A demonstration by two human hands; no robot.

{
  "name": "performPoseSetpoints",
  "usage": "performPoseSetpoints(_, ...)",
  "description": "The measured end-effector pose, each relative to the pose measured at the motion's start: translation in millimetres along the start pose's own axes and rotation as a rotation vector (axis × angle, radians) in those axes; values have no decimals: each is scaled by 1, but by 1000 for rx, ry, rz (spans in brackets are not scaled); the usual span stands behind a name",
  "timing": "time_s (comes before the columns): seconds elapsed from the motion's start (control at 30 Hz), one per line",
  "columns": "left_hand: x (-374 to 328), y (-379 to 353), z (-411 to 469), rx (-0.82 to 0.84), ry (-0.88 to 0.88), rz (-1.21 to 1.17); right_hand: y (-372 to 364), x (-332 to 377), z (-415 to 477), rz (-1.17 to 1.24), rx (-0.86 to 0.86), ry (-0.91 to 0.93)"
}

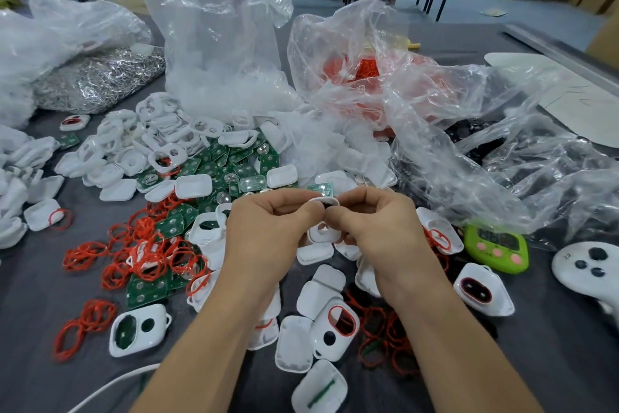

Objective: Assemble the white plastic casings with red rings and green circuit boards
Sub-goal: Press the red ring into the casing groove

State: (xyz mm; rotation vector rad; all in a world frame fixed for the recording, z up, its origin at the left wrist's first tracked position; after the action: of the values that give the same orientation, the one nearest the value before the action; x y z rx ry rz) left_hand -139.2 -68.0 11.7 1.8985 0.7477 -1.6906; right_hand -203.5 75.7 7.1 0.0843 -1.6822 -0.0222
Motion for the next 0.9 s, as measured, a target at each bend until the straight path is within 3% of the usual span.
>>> performPoseSetpoints(0.33, 8, -5, 0, 47, 124, -90, -2, -4, 1, 44, 6, -66)
performPoseSetpoints(0.47, 9, -5, 0, 32, 124, -78, 1, -2, -1, -58, -64, 10)
performPoseSetpoints(0.63, 0, 4, 0, -113, -76, 128, 4, 11, -8, -257, -170, 232)
performPoseSetpoints(0.73, -6, 9, 0, -168, -173, 176, 1, 14, -10, -270, -146, 268)
performPoseSetpoints(0.9, -2, -5, -5, 27, -111, 101, 9, 14, -9, -182, -232, 250)
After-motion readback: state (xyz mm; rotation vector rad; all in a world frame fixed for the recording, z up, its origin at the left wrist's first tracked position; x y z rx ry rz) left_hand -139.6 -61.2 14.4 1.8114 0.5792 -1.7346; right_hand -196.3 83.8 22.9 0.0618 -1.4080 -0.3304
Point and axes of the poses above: each hand's wrist, its own z-axis towards the middle knuckle, its own y-axis out of the back of the hand, x = y × z, the point moved 7 cm from there along z, towards the middle knuckle, and after that the axes turned 13 degrees about -x, right-handed, at the moved point
